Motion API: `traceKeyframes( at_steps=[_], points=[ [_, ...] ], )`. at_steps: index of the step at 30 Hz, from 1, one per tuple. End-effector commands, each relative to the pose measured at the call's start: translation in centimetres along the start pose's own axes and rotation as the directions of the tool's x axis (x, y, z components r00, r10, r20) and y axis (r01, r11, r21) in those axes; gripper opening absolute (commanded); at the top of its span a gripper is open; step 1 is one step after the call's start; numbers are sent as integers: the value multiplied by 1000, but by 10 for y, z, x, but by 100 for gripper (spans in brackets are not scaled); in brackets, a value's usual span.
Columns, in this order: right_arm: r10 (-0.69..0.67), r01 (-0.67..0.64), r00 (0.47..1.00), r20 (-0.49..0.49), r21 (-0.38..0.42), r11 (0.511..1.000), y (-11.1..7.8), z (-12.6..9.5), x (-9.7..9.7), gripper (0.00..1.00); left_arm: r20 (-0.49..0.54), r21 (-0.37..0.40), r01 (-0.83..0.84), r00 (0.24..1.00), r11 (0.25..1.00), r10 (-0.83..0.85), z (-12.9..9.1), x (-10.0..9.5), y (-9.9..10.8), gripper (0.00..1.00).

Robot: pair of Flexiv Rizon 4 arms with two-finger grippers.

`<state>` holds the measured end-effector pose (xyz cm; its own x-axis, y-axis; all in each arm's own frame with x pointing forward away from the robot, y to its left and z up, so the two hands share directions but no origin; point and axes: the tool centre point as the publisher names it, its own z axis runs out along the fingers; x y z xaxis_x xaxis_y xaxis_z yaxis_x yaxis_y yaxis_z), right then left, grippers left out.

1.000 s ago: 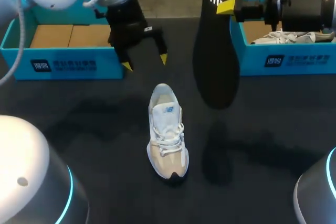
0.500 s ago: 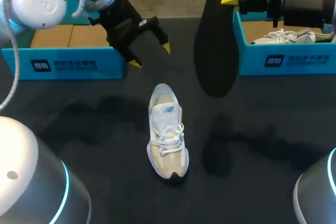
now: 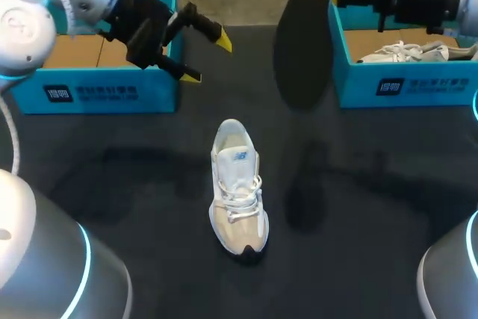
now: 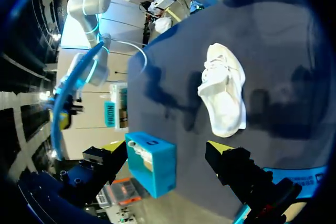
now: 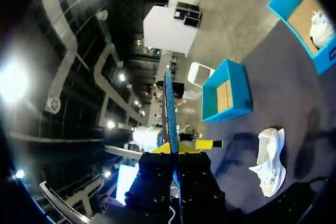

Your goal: Take the shoe out of the shoebox, open the shoe tongue, remove and reinsert the insole, then place the shoe into the shoebox

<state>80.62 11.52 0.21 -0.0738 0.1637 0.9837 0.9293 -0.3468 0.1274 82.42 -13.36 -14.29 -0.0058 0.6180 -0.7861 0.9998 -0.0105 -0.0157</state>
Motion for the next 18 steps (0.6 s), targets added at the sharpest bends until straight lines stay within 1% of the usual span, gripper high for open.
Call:
traceKeyframes(
  at_steps=[1, 5, 7, 9, 15, 18],
  points=[
    [45, -45, 999, 20, 7, 999, 11, 36, -11, 0, 132, -38, -16, 991, 999, 21, -1, -1, -9, 100],
    [92, -92, 995, 41, 21, 996, 14, 48, -21, 0, 181, -61, -17, 983, 998, 28, -1, -7, -8, 100],
    [111, -113, 993, 51, 26, 993, 14, 53, -25, 0, 226, -57, -6, 974, 998, 19, -2, -10, -7, 100],
    [133, -136, 989, 60, 41, 990, 15, 59, -30, 0, 256, -71, -11, 966, 997, 29, -4, -13, -6, 100],
    [192, -200, 977, 89, 96, 975, 12, 78, -40, 0, 349, -83, -33, 935, 996, 60, -7, -27, -4, 100],
    [205, -215, 974, 100, 102, 971, 9, 85, -43, 0, 391, -87, -51, 917, 995, 81, -7, -36, -5, 100]
  ],
)
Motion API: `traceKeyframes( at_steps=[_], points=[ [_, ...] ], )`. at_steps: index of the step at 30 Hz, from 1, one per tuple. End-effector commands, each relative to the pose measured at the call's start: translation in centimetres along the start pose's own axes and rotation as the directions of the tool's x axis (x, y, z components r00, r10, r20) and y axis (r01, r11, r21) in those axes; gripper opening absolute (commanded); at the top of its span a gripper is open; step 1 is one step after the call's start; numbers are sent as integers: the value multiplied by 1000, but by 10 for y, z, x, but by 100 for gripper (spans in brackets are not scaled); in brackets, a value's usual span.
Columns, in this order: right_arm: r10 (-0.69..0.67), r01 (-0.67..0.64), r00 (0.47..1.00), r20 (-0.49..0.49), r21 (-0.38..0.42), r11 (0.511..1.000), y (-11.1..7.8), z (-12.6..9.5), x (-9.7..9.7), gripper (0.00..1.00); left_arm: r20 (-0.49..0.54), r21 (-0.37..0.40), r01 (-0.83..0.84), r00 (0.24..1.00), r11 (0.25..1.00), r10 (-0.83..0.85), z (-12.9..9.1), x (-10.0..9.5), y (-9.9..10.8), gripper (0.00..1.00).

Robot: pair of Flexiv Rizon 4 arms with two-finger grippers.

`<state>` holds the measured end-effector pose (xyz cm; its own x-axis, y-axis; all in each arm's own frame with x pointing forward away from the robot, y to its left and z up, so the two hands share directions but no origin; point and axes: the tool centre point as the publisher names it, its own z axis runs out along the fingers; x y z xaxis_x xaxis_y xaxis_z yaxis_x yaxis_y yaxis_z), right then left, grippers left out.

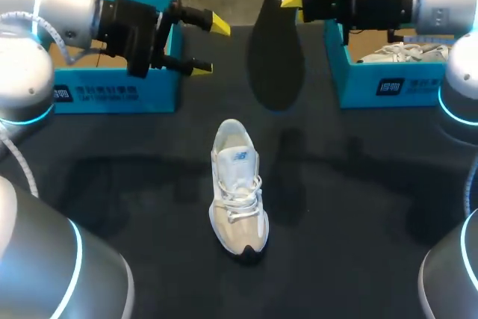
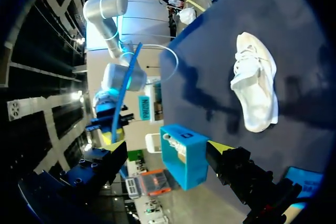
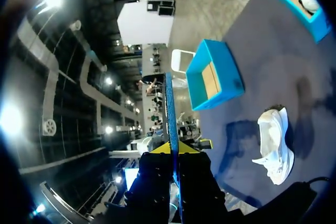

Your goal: Take the shoe out of the shoebox, open the shoe tongue, remove and reinsert the insole, then place the shoe into the shoebox

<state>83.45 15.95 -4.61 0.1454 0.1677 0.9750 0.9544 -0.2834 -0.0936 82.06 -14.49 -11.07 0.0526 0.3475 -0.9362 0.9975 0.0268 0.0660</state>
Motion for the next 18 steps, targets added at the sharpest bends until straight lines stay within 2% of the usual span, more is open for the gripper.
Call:
traceKeyframes(
  at_steps=[1, 9, 18],
  points=[
    [12, -12, 1000, 17, 9, 1000, 7, 29, 1, 0, 108, -7, -15, 994, 1000, 16, 5, -5, -2, 100],
    [59, -59, 998, 21, 12, 998, 3, 44, -7, 0, 228, -21, -48, 972, 999, 51, 8, -23, -2, 100],
    [75, -77, 997, 26, 45, 996, 2, 54, -9, 0, 285, -7, -68, 956, 998, 67, 20, -34, -4, 99]
  ],
)
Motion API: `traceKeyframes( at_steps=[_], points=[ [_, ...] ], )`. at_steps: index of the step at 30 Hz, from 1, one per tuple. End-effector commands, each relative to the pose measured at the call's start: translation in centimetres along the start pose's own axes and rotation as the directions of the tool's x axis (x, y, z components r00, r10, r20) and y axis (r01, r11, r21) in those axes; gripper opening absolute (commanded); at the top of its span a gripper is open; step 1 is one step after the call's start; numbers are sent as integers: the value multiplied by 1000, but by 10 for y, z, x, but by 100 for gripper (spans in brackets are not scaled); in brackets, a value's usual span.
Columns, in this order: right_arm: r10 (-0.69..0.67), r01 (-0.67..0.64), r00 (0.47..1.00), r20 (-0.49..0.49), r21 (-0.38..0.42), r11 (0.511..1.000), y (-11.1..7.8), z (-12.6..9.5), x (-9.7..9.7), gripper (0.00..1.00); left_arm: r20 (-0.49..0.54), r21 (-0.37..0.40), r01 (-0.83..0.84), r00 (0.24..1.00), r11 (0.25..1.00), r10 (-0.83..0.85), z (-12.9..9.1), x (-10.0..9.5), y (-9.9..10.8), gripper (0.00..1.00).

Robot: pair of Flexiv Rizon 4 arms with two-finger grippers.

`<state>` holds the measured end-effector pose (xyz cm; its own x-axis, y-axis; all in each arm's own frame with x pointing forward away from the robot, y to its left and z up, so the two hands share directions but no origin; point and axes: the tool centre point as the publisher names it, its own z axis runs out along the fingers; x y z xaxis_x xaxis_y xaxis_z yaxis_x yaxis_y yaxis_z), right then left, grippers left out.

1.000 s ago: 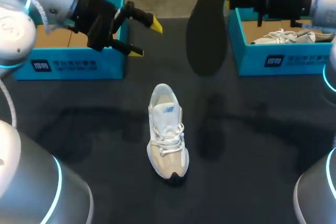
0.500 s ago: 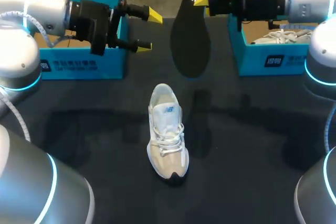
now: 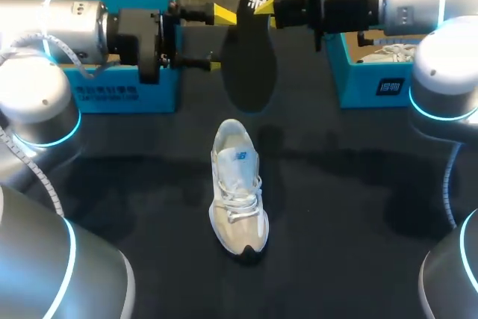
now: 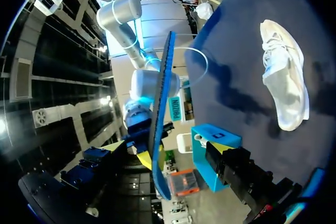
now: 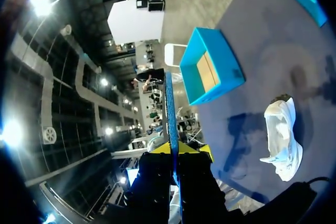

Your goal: Take the shoe out of the shoebox, open the shoe tongue, remove and reinsert the insole, then place the shoe into the shoebox

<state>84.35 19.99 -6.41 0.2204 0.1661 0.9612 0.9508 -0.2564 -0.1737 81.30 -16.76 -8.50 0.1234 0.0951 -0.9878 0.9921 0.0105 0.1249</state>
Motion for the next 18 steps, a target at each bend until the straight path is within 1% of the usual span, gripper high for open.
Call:
traceKeyframes(
  at_steps=[1, 3, 4, 6, 7, 8, 9, 11, 12, 13, 14, 15, 18],
  points=[
    [4, -4, 1000, 6, 5, 1000, 4, 11, 1, 0, 34, 1, -8, 999, 1000, 8, 9, 0, 2, 97],
    [6, -6, 1000, 7, 6, 1000, 5, 12, 0, 0, 41, 5, -14, 999, 1000, 14, 12, -1, 2, 89],
    [8, -8, 1000, 7, 6, 1000, 5, 13, 0, 0, 44, 7, -16, 999, 1000, 15, 13, -1, 2, 86],
    [10, -10, 1000, 6, 7, 1000, 5, 13, 0, 0, 47, 9, -17, 999, 1000, 17, 14, -2, 1, 61],
    [10, -10, 1000, 5, 7, 1000, 5, 13, 0, 0, 50, 10, -17, 999, 1000, 17, 15, -1, 1, 58],
    [11, -11, 1000, 5, 6, 1000, 6, 13, 0, 0, 51, 12, -17, 999, 1000, 17, 15, -1, 1, 46],
    [12, -12, 1000, 4, 6, 1000, 6, 13, -1, 0, 50, 12, -18, 999, 1000, 17, 16, 0, 0, 40],
    [14, -14, 1000, 4, 4, 1000, 6, 12, -1, 0, 51, 13, -18, 999, 1000, 18, 16, 0, 0, 31],
    [16, -16, 1000, 4, 3, 1000, 6, 12, -1, 0, 52, 13, -18, 998, 1000, 18, 16, 1, 0, 24],
    [18, -18, 1000, 2, 1, 1000, 6, 11, -2, 0, 54, 12, -18, 998, 1000, 17, 16, 1, 0, 19],
    [19, -19, 1000, 1, 0, 1000, 6, 11, -2, 0, 55, 13, -18, 998, 1000, 17, 17, 2, 0, 2],
    [20, -20, 1000, -1, -2, 1000, 6, 12, -2, 0, 56, 14, -18, 998, 1000, 17, 17, 2, 0, 0],
    [20, -20, 1000, -4, -5, 1000, 6, 12, -2, 0, 60, 19, -14, 998, 1000, 13, 19, 4, 0, 0]
  ],
)
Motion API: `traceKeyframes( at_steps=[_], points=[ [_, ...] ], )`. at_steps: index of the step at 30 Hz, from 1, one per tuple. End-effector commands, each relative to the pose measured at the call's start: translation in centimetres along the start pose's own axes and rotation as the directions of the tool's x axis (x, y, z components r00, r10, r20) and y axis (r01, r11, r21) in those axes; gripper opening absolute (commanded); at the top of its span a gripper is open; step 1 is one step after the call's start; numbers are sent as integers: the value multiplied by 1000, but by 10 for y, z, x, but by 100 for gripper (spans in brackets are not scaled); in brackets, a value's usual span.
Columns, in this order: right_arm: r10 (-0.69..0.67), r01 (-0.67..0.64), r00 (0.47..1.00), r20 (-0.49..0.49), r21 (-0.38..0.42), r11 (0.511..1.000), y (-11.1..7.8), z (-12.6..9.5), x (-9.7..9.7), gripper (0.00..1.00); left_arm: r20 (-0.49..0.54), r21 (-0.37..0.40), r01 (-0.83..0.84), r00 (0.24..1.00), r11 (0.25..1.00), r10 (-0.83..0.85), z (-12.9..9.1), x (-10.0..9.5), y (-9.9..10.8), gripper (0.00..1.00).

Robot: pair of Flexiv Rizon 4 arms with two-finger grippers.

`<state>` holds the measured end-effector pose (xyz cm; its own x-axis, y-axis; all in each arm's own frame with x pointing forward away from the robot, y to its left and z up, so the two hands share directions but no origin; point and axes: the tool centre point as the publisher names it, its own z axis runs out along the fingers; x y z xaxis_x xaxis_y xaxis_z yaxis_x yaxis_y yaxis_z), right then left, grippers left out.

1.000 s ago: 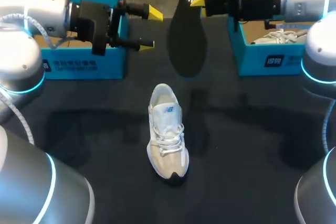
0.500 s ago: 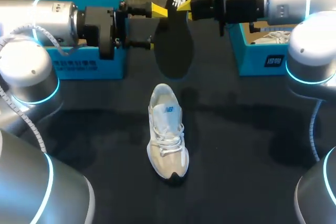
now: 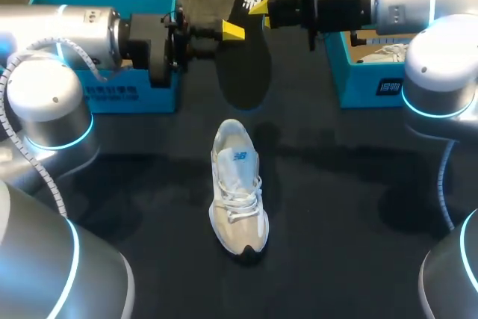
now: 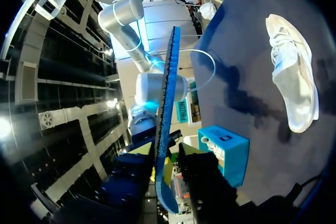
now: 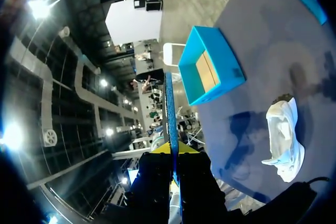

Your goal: Take the shoe out of the shoebox, open the shoe tongue, remove and reinsert the insole, then place the shoe into the shoebox

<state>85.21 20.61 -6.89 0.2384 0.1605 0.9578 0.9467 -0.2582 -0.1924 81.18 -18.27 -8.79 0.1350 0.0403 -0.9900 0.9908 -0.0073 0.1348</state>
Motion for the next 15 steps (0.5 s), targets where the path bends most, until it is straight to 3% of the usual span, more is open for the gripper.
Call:
traceKeyframes(
  at_steps=[1, 4, 5, 6, 7, 15],
  points=[
    [1, -1, 1000, -5, -7, 1000, -1, 4, -1, 0, 6, 4, -1, 1000, 1000, 1, 4, 3, 1, 0],
    [-7, 7, 1000, -22, -15, 1000, -2, 5, -2, 0, 14, 11, 2, 1000, 1000, -2, 6, 4, 2, 0],
    [-18, 18, 999, -29, -20, 1000, -3, 5, -2, 9, 15, 12, 3, 1000, 1000, -3, 6, 4, 2, 0],
    [-19, 19, 999, -28, -20, 1000, -4, 4, -2, 37, 18, 14, 5, 1000, 1000, -5, 6, 4, 2, 0],
    [-42, 41, 999, -35, -23, 999, -5, 3, -3, 100, 23, 15, 8, 1000, 1000, -8, 5, 3, 3, 0],
    [-238, 238, 967, -93, -15, 971, -20, -29, -7, 100, 56, 31, 34, 998, 999, -36, -10, -4, 0, 0]
  ],
)
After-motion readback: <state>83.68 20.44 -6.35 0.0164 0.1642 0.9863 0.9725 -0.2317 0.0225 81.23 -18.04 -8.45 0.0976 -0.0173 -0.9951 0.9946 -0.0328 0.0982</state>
